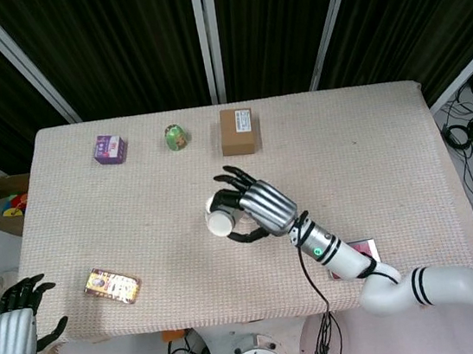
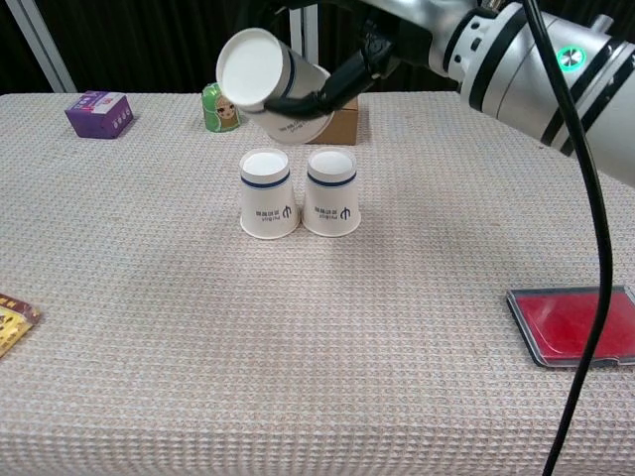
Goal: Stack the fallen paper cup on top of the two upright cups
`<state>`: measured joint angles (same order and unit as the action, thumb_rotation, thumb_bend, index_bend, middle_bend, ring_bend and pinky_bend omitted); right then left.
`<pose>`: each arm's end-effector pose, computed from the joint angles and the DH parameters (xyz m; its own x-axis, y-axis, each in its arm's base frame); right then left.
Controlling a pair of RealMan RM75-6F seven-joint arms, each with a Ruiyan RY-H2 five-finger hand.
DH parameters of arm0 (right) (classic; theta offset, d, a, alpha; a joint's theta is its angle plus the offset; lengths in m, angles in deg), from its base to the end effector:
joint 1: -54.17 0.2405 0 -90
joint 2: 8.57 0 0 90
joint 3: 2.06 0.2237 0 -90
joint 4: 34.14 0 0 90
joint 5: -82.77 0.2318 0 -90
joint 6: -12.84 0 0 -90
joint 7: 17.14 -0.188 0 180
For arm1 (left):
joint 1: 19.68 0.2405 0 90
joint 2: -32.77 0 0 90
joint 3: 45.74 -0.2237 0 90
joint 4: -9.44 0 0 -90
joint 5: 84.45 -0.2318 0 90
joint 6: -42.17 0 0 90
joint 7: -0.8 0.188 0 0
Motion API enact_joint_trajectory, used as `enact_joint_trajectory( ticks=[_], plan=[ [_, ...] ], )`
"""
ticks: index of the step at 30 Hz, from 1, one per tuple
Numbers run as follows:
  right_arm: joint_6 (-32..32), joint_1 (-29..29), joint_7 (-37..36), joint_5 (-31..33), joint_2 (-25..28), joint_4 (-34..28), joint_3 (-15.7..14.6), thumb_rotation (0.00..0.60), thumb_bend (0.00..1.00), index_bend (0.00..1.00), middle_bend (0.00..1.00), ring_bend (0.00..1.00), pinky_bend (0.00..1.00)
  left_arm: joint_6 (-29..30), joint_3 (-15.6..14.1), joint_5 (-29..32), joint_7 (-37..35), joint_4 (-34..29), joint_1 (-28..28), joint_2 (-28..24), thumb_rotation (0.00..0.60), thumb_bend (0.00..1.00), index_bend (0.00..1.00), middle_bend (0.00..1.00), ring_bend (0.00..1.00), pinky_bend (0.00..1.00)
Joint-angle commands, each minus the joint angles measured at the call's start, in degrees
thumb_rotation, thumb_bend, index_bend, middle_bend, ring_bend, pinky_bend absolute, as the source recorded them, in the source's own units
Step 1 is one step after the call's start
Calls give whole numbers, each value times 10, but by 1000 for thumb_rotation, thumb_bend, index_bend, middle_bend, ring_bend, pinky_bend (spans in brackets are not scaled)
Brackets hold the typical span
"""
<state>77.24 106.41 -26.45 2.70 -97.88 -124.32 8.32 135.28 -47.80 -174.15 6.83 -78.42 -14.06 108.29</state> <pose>0.0181 -0.3370 -0.0344 0.0409 -0.3154 0.9481 -0.7536 -0.6328 -0.1780 -0.2988 0.1511 0.0780 0.3852 0.0200 0.9226 0.9178 0.0961 -0.3852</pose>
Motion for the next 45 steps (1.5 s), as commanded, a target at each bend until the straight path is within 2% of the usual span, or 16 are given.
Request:
enact_joint_trajectory(
  ticks=[1, 6, 14, 25, 30, 45],
  plan=[
    [-64, -4, -19, 182, -6, -55, 91, 600, 274, 512, 400, 88, 0, -2, -1, 0, -3, 3, 0, 2, 600, 189, 305, 188, 139, 169],
    [-122, 4, -75, 303, -19, -59, 144, 600, 275, 511, 399, 89, 0, -4, -1, 3, -9, 8, 1, 5, 600, 189, 305, 188, 139, 168],
    [-165, 1, -109, 365, -28, -37, 165, 600, 272, 501, 398, 89, 0, -11, 0, 11, -22, 20, 1, 7, 600, 189, 305, 188, 139, 169],
    [-186, -13, -133, 345, -52, 6, 156, 600, 266, 467, 368, 81, 0, -13, 1, 12, -29, 28, 1, 12, 600, 190, 305, 188, 139, 169],
    [-189, -22, -132, 316, -55, 21, 143, 600, 263, 452, 360, 79, 0, -16, 1, 12, -31, 31, 0, 15, 600, 190, 305, 188, 138, 169],
    [-209, -32, -161, 274, -77, 53, 142, 600, 257, 406, 324, 77, 0, -11, 1, 15, -38, 38, 6, 16, 600, 189, 303, 188, 138, 169]
  ],
)
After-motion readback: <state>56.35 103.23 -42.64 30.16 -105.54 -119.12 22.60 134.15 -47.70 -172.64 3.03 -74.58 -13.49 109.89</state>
